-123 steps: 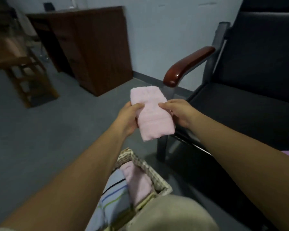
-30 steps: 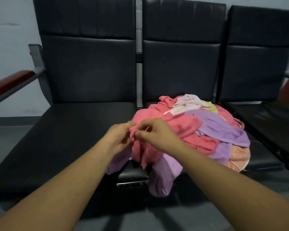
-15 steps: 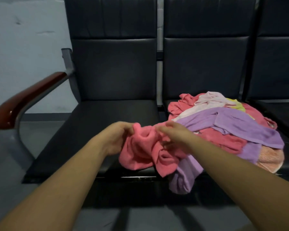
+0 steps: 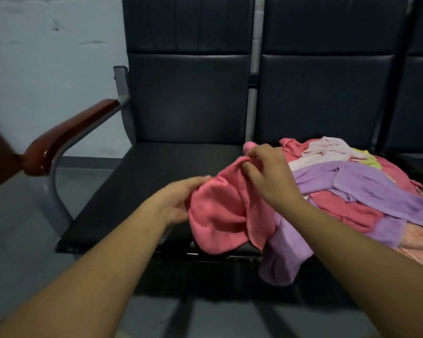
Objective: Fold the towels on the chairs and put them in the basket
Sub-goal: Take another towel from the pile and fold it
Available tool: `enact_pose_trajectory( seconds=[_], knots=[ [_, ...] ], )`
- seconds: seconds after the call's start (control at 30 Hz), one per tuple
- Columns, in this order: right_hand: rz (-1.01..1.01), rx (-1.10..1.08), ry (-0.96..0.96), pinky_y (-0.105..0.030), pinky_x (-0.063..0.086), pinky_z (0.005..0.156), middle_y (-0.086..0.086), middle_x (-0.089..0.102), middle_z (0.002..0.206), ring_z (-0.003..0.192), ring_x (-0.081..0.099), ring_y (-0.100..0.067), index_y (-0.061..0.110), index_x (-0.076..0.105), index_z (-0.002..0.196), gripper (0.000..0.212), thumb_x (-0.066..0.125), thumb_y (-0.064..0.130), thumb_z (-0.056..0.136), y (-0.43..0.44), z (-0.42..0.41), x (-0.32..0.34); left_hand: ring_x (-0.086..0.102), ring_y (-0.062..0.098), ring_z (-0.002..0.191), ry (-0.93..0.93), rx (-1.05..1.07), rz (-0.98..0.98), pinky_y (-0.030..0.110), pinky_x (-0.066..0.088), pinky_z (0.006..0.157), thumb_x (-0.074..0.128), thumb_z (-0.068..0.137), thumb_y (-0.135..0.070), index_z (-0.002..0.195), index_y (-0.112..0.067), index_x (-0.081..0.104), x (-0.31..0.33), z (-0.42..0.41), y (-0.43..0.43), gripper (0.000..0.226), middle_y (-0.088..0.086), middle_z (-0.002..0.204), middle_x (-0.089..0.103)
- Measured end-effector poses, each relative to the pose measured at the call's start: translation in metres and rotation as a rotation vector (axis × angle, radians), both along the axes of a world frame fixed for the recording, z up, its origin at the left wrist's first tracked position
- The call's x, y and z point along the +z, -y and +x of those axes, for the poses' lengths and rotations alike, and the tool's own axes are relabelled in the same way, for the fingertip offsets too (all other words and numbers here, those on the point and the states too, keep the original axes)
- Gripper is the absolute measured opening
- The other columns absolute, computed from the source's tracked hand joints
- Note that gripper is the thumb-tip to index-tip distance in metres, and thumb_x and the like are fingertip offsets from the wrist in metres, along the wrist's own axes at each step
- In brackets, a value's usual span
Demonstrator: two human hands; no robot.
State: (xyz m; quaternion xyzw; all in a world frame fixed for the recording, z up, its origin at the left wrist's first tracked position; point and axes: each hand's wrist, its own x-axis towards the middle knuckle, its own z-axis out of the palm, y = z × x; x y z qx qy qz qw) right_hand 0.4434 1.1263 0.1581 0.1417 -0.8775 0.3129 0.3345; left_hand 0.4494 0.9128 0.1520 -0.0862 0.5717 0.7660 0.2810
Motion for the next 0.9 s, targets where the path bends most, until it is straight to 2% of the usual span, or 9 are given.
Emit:
enact_pose_trajectory(
  seconds=[0.1,0.2,0.27,0.37,0.43,0.5,0.6,0.73,0.9],
  knots=[
    [0.036,-0.007,0.267,-0.033,0.040,0.067,0.001,0.060,0.070,0.069,0.054,-0.021,0.018,0.061,0.078,0.011,0.069,0.024,0.083,0.001,0.003,0.004,0.070,0.016,0.075,-0.200,0.319,0.219,0.029,0.059,0.068,0.054,0.098,-0.006,0.105,-0.013,0.064,0.008,-0.011,0.005,0.014,0.006,0.088,0.073],
    [0.020,0.133,0.721,-0.024,0.044,0.055,-0.002,0.064,0.064,0.054,0.055,-0.011,0.015,0.066,0.073,0.013,0.077,0.015,0.078,-0.001,0.008,-0.001,0.065,0.013,0.072,-0.305,0.331,0.107,0.028,0.053,0.070,0.048,0.096,0.004,0.094,-0.019,0.057,0.007,-0.009,0.010,0.024,0.004,0.082,0.067],
    [-0.073,0.123,0.784,-0.023,0.048,0.054,-0.006,0.070,0.074,0.058,0.059,-0.011,0.013,0.071,0.087,0.014,0.080,0.016,0.077,0.000,0.009,-0.007,0.062,0.014,0.073,-0.320,0.260,0.047,0.028,0.050,0.072,0.047,0.090,0.011,0.089,-0.017,0.058,0.007,-0.004,0.011,0.030,0.005,0.080,0.064],
    [-0.247,-0.008,0.784,-0.021,0.050,0.066,-0.006,0.067,0.105,0.084,0.063,-0.015,0.013,0.060,0.123,0.054,0.084,0.030,0.077,0.003,0.001,-0.020,0.056,0.015,0.070,-0.345,0.166,0.007,0.026,0.046,0.067,0.044,0.079,0.018,0.078,-0.014,0.052,0.009,-0.001,0.014,0.033,0.005,0.075,0.056],
    [-0.325,-0.063,0.865,-0.026,0.051,0.066,-0.011,0.064,0.112,0.084,0.063,-0.019,0.007,0.047,0.140,0.077,0.082,0.039,0.079,0.007,-0.004,-0.029,0.055,0.015,0.071,-0.363,0.121,-0.038,0.027,0.045,0.066,0.047,0.072,0.015,0.076,-0.014,0.051,0.011,0.001,0.017,0.030,0.004,0.074,0.055],
    [-0.098,-0.059,0.927,-0.027,0.049,0.068,-0.014,0.062,0.116,0.092,0.064,-0.024,0.004,0.043,0.144,0.081,0.080,0.038,0.081,0.006,-0.006,-0.039,0.057,0.016,0.071,-0.353,0.105,-0.101,0.028,0.045,0.065,0.051,0.073,0.014,0.076,-0.013,0.052,0.011,0.003,0.020,0.028,0.004,0.073,0.058],
    [0.304,-0.048,0.882,-0.031,0.049,0.079,-0.013,0.071,0.108,0.099,0.066,-0.027,0.009,0.070,0.114,0.041,0.076,0.034,0.083,0.004,-0.010,-0.054,0.060,0.021,0.076,-0.384,0.118,-0.361,0.031,0.047,0.067,0.064,0.074,0.001,0.085,-0.010,0.058,0.006,0.002,0.030,0.017,0.008,0.079,0.063],
    [0.218,-0.099,0.640,-0.031,0.044,0.066,-0.010,0.072,0.078,0.079,0.067,-0.025,0.012,0.075,0.080,0.019,0.071,0.029,0.086,0.005,-0.019,-0.049,0.057,0.018,0.075,-0.485,0.239,-0.693,0.030,0.043,0.065,0.068,0.077,-0.006,0.090,-0.010,0.060,-0.001,-0.001,0.045,0.016,0.005,0.082,0.064],
    [-0.260,0.006,0.303,-0.030,0.051,0.071,0.001,0.076,0.076,0.073,0.068,-0.011,0.013,0.080,0.089,0.015,0.071,0.024,0.090,0.014,-0.022,-0.020,0.062,0.021,0.079,-0.496,0.417,-0.314,0.032,0.048,0.068,0.065,0.080,-0.011,0.088,-0.016,0.064,0.018,-0.008,0.052,0.010,0.006,0.087,0.067]
  ],
)
